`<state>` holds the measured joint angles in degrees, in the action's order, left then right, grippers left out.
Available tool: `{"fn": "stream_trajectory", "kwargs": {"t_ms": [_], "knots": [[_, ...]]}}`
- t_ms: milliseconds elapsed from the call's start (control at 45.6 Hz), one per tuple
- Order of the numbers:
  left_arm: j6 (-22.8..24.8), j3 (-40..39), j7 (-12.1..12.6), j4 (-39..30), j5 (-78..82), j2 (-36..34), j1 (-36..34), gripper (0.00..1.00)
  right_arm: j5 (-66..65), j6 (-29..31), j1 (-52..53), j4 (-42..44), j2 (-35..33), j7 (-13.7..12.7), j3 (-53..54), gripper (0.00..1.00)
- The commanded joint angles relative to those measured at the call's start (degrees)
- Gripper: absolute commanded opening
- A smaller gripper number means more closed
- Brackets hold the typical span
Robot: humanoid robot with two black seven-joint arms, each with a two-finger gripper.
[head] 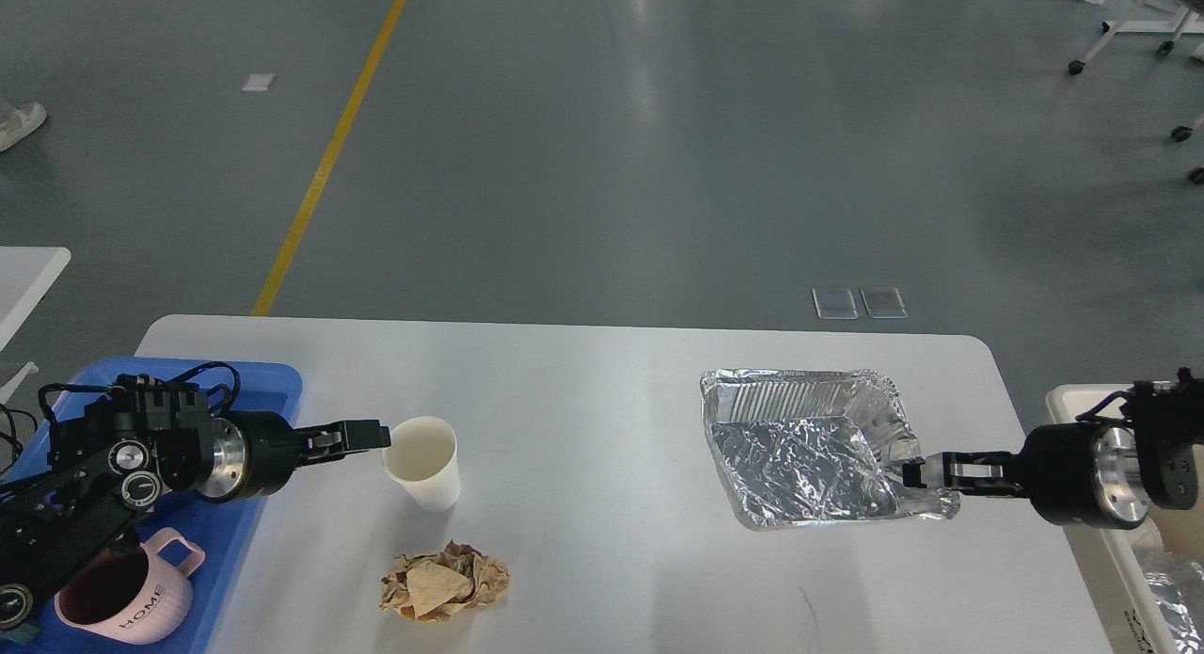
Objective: Tidy desktop
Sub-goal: 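Grasp the white paper cup with the left gripper, then lift the paper cup with the left gripper over the foil tray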
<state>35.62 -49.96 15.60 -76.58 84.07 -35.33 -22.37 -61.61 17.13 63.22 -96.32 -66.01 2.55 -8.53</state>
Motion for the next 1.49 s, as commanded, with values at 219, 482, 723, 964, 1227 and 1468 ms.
{"fn": "stream_trajectory", "kwargs": {"t_ms": [219, 482, 723, 964, 1227, 1468], "knots": [[0.5, 0.4, 4.1, 3.8, -0.1, 5.3, 0.4, 0.33, 0.0, 0.0, -0.6, 0.0, -0.1, 0.1, 0.0, 0.0], [2.3, 0.3, 5.6, 4.7, -0.9, 7.1, 0.3, 0.01, 0.0, 0.0, -0.8, 0.0, -0.2, 0.1, 0.2, 0.0], [6.9, -1.1, 4.7, 4.4, -1.5, 7.2, -0.7, 0.0, 0.0, 0.0, -0.8, 0.0, -0.1, 0.2, 0.2, 0.0], [17.4, -8.1, 4.5, 3.6, -11.5, 1.7, -7.3, 0.02, 0.0, 0.1, -0.8, 0.0, 0.1, 0.3, 0.4, 0.0], [19.4, -8.5, 4.4, 4.5, -19.6, -3.1, -25.7, 0.04, 0.0, 0.2, -0.9, 0.1, 0.8, 0.4, 0.4, 0.0], [19.4, -1.1, 4.4, 8.1, -21.0, -0.2, -40.1, 0.04, 0.0, 0.3, -0.8, 0.1, 1.1, 0.6, 0.5, 0.0]]}}
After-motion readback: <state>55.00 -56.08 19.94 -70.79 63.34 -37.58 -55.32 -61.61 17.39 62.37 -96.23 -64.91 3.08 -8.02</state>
